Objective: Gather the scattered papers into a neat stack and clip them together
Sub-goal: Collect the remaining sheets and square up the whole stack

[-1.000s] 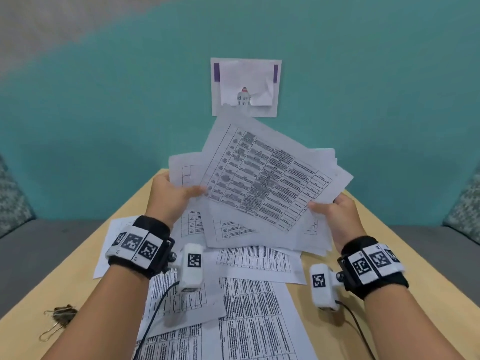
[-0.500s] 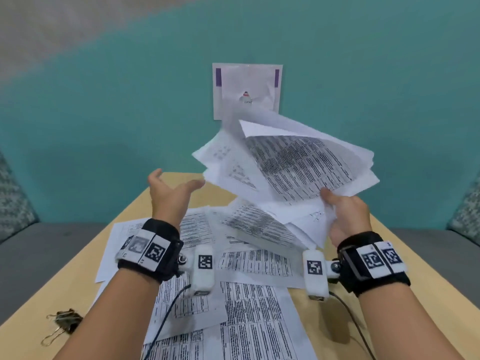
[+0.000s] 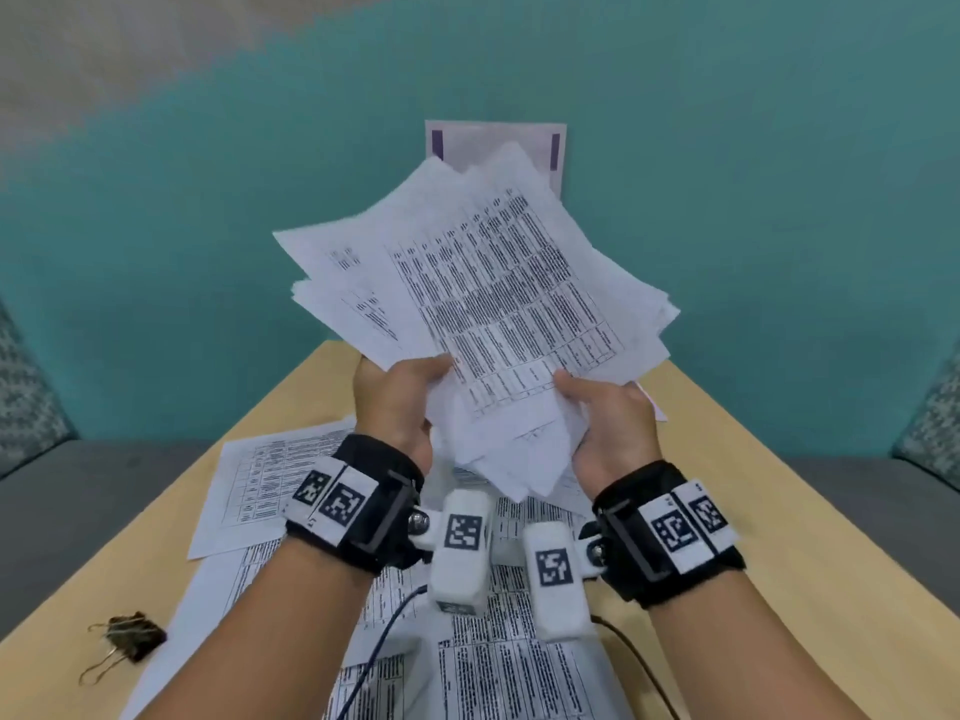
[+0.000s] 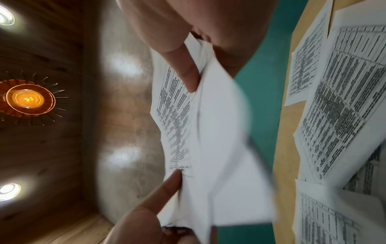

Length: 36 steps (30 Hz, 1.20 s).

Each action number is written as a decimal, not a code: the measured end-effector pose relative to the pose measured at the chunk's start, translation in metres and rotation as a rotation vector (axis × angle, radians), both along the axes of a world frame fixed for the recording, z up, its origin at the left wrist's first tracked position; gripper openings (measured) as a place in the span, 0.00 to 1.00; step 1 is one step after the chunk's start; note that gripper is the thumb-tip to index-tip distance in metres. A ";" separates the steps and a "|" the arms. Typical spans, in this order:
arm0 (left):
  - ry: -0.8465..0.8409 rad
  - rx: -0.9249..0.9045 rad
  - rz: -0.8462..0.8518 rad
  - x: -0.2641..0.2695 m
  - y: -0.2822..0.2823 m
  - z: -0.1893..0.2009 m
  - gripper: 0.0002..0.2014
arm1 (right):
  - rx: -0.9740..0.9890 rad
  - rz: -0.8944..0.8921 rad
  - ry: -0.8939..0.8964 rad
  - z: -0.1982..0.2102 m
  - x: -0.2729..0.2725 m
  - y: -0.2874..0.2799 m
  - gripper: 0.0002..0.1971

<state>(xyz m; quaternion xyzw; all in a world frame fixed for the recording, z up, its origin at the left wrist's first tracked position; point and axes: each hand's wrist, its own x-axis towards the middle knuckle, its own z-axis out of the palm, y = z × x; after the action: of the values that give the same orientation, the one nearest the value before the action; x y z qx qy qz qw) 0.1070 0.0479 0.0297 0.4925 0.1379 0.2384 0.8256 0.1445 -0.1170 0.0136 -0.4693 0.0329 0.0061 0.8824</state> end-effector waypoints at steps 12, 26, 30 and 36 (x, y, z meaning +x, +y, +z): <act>-0.033 0.460 0.028 -0.007 0.043 0.016 0.23 | -0.348 0.041 -0.289 0.019 0.011 -0.050 0.12; -0.041 0.479 -0.021 -0.001 0.022 -0.002 0.18 | -0.478 -0.131 -0.404 0.017 0.005 -0.034 0.16; 0.008 0.492 -0.015 0.002 0.021 -0.011 0.17 | -0.538 -0.101 -0.369 0.008 0.005 -0.029 0.21; -0.012 0.498 -0.022 0.002 0.022 -0.009 0.15 | -0.537 -0.120 -0.378 0.010 0.004 -0.025 0.19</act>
<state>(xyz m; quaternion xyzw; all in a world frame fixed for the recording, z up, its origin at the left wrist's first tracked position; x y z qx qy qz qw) 0.1093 0.0703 0.0210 0.6808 0.0648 0.2588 0.6821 0.1488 -0.1416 0.0236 -0.6750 -0.1032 -0.1419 0.7166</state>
